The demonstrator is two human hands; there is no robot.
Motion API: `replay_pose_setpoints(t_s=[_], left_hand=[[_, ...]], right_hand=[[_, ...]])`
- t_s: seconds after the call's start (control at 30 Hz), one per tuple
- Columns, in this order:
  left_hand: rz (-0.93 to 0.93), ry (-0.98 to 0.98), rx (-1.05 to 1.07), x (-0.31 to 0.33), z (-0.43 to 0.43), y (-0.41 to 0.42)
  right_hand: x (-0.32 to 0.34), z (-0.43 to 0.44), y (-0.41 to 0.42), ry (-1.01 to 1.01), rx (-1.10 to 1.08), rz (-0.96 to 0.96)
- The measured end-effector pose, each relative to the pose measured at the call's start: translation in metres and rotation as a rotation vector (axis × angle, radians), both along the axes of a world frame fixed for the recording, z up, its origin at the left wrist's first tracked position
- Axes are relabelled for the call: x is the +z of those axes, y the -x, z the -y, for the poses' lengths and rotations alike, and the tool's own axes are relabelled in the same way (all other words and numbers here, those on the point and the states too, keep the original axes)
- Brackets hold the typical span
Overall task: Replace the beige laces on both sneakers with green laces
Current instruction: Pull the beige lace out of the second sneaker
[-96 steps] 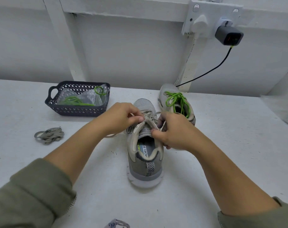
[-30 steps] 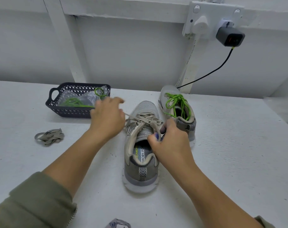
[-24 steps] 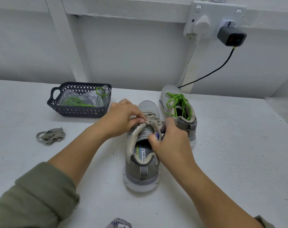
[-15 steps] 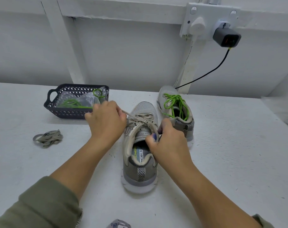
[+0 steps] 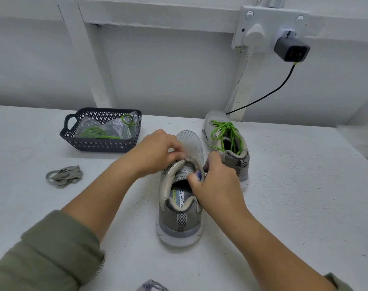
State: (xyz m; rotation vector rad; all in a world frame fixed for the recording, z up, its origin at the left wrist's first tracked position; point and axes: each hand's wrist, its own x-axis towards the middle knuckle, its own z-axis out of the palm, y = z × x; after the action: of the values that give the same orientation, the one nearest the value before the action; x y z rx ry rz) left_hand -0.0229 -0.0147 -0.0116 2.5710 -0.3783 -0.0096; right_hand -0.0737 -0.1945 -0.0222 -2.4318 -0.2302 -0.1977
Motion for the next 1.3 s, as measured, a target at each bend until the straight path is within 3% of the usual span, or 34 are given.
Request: replay_pose_setpoints(t_s=[0.13,0.23,0.3,0.4,0.5,0.67,0.8,0.93,1.13,1.23,1.3], left_hand=[[0.212,-0.174,0.13,0.0,0.011,0.004],[0.315,-0.212,0.579,-0.008,0.005,0.009],[0.243,-0.197,0.757,-0.011,-0.007,0.012],[0.087,-0.199,0.69,-0.009,-0.014,0.017],[0.079,-0.109,0.574,-0.002,-0.01,0.032],[-0.145,0.099,0.256,0.01,-0.014,0.051],[-0.134,0.211,0.26,0.009,-0.011,0.058],[-0.103,0.169,0.275,0.014,-0.007,0.062],[-0.136,0.132,0.315,0.017,-0.001,0.06],[-0.143,0.117,0.317,0.018,0.001,0.059],[-0.139,0.112,0.321,0.019,0.001,0.059]], right_hand=[[0.001,0.0,0.0,0.005,-0.003,-0.005],[0.001,0.001,0.0,0.02,-0.012,-0.007],[0.001,0.002,0.0,0.013,-0.011,-0.016],[0.003,0.003,-0.001,0.01,0.036,-0.042],[0.014,0.007,-0.015,0.041,0.107,0.018],[0.035,0.014,-0.071,0.433,0.335,0.077],[0.039,0.004,-0.084,0.485,0.525,-0.007],[0.039,-0.001,-0.084,0.514,0.591,0.028],[0.04,0.007,-0.086,0.655,0.263,0.153],[0.05,0.001,-0.081,0.482,0.484,0.043],[0.054,-0.01,-0.08,0.559,0.594,0.002]])
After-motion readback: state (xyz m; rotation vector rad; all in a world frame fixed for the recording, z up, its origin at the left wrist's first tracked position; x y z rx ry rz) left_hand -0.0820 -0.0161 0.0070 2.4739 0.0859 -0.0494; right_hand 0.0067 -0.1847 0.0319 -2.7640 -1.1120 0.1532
